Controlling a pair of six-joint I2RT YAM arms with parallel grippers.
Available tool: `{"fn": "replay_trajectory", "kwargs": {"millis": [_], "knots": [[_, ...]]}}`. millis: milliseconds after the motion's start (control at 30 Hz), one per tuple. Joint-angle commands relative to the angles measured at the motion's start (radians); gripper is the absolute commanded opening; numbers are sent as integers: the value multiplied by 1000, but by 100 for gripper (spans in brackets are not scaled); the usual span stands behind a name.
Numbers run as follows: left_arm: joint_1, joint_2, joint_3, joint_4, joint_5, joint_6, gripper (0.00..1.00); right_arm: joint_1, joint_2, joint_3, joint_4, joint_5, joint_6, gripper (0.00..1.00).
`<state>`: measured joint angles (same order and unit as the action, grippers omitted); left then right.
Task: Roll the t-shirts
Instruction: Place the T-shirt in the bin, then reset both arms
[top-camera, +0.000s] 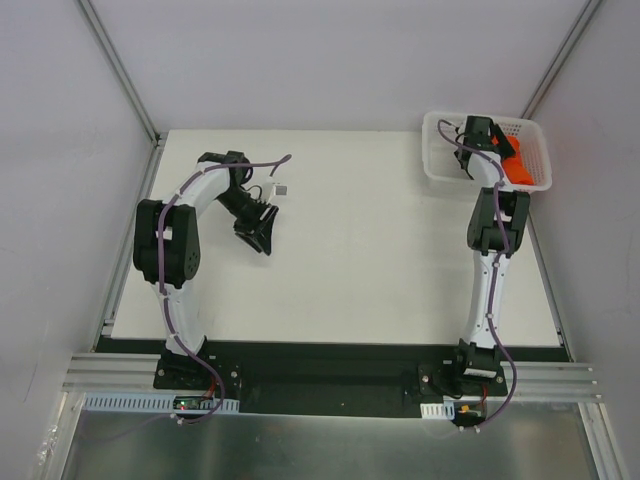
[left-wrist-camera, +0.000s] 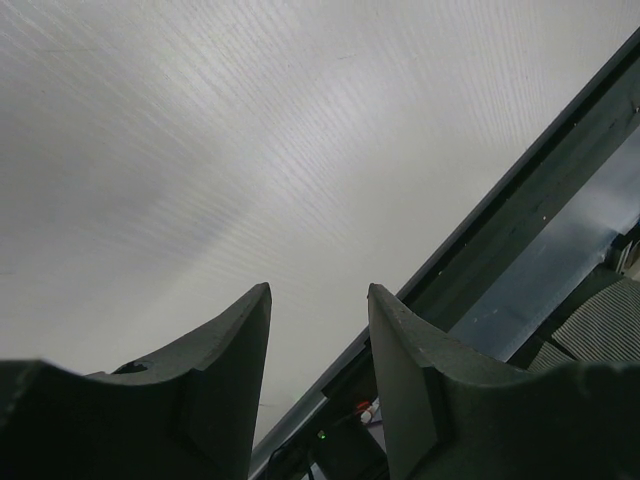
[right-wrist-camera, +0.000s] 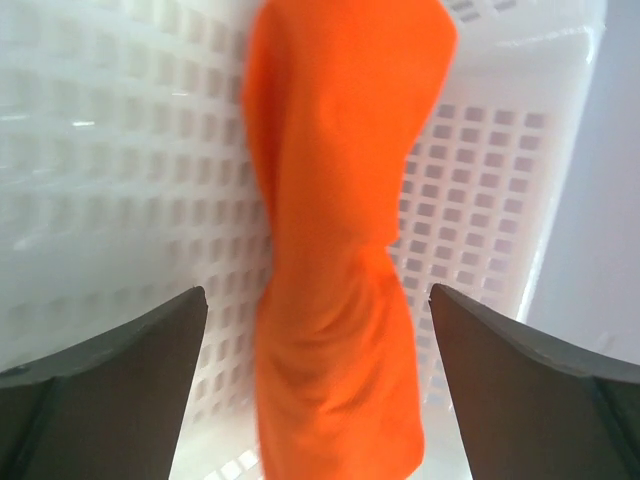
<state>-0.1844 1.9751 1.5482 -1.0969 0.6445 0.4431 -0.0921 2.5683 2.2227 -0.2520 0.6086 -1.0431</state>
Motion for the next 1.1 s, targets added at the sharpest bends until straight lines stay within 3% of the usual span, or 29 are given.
{"fn": "replay_trajectory", "kwargs": {"millis": [0,167,267,433,467,500,533,633,733,867,1067], "knots": [[-9,-10,32,-20,21,19,43,49,-163,-18,-44,-61,64,96],[-9,-27,55,-20,4,19,45,129,-281,12,-38,-128,138,96],[-9,-39,102,-20,-11,16,47,181,-397,9,-71,-257,190,96],[-9,-53,309,-35,-57,43,55,245,-624,-56,-308,-682,432,96],[-9,-53,349,-44,-59,48,65,255,-669,-87,-341,-717,472,96],[-9,-55,389,-50,-60,54,93,264,-706,-125,-355,-762,555,96],[-7,-58,467,-63,-63,58,99,287,-777,-156,-371,-777,583,96],[-9,-71,602,-63,-112,48,99,333,-871,-256,-504,-805,644,96],[-9,-100,664,3,-228,-20,99,370,-1006,-383,-561,-707,715,96],[-9,-154,655,43,-313,-84,99,394,-1154,-506,-589,-624,739,96],[-9,-231,570,61,-350,-109,99,414,-1250,-577,-655,-647,756,96]]}}
